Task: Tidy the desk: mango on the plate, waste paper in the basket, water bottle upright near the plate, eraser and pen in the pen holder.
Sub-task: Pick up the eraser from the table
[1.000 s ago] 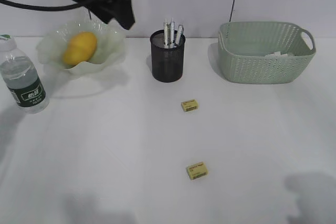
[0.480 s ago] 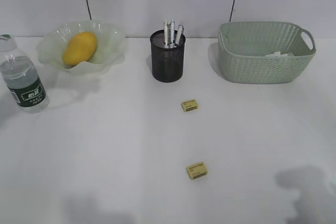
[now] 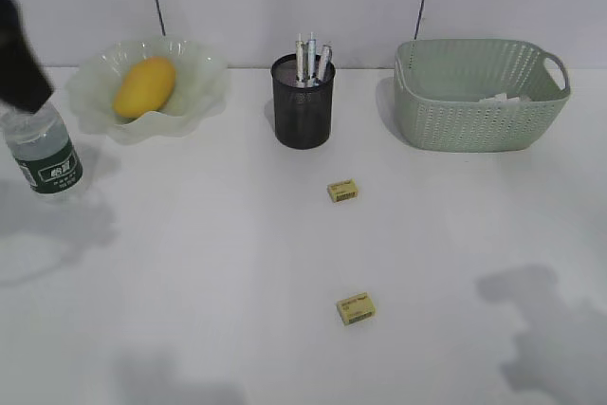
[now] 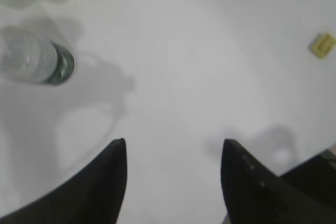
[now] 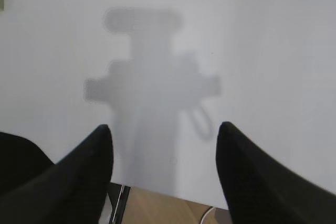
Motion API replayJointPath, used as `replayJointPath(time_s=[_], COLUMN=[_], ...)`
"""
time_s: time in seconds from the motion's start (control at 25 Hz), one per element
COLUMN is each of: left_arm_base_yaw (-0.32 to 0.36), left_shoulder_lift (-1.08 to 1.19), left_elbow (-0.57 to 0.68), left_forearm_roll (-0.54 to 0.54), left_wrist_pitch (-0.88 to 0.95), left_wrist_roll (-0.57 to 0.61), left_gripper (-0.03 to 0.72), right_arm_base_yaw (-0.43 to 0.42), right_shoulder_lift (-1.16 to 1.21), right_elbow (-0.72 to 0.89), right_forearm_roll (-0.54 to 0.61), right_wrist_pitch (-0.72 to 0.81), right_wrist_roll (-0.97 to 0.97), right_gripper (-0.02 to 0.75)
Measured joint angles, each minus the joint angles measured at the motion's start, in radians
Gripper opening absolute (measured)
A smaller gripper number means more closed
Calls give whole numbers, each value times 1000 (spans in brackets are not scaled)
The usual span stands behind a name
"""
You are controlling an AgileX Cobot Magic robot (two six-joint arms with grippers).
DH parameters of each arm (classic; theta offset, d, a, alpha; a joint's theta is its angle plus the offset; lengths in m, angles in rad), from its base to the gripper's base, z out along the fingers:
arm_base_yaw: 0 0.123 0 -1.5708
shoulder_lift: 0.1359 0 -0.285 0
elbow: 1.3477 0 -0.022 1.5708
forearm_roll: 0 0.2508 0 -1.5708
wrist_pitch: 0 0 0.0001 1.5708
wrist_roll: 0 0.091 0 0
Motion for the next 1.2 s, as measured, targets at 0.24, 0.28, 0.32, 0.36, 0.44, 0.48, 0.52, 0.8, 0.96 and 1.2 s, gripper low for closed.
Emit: replayJointPath(time_s=[0.24, 0.28, 0.32, 0.36, 0.44, 0.48, 0.52, 0.8, 0.96, 1.2], left_arm_base_yaw=[0, 0, 0, 0, 0, 0, 0, 0, 0, 0], left_shoulder_lift=[-261, -313, -357, -412, -543, -587, -639, -963, -1079, -1171], left_elbow=[223, 261, 289, 322, 379, 401, 428, 574, 629, 686], left_forearm_roll=[0, 0, 0, 0, 0, -1, -1, 0, -4, -16], left_wrist_pitch=[-10, -15, -17, -22, -26, -27, -29, -2, 4, 8], left_wrist_roll=[-11, -14, -16, -17, -19, -19, -19, -19, -19, -19], left_gripper=[435, 435, 435, 435, 435, 435, 435, 435, 435, 435], right_arm_base_yaw=[0, 0, 0, 0, 0, 0, 0, 0, 17, 127], right_shoulder_lift=[145, 178, 197, 216, 256, 280, 302, 459, 561, 702], right_elbow=[-16, -26, -36, -53, -82, -95, -107, -222, -302, -417], right_forearm_roll=[4, 10, 15, 23, 29, 31, 34, 63, 79, 80], right_wrist_pitch=[-32, -32, -33, -34, -47, -57, -67, -84, -73, -58], right_wrist_roll=[-1, -1, -1, -1, -1, -1, -1, -1, 4, 42], right_gripper=[494, 494, 494, 494, 494, 494, 494, 494, 494, 494])
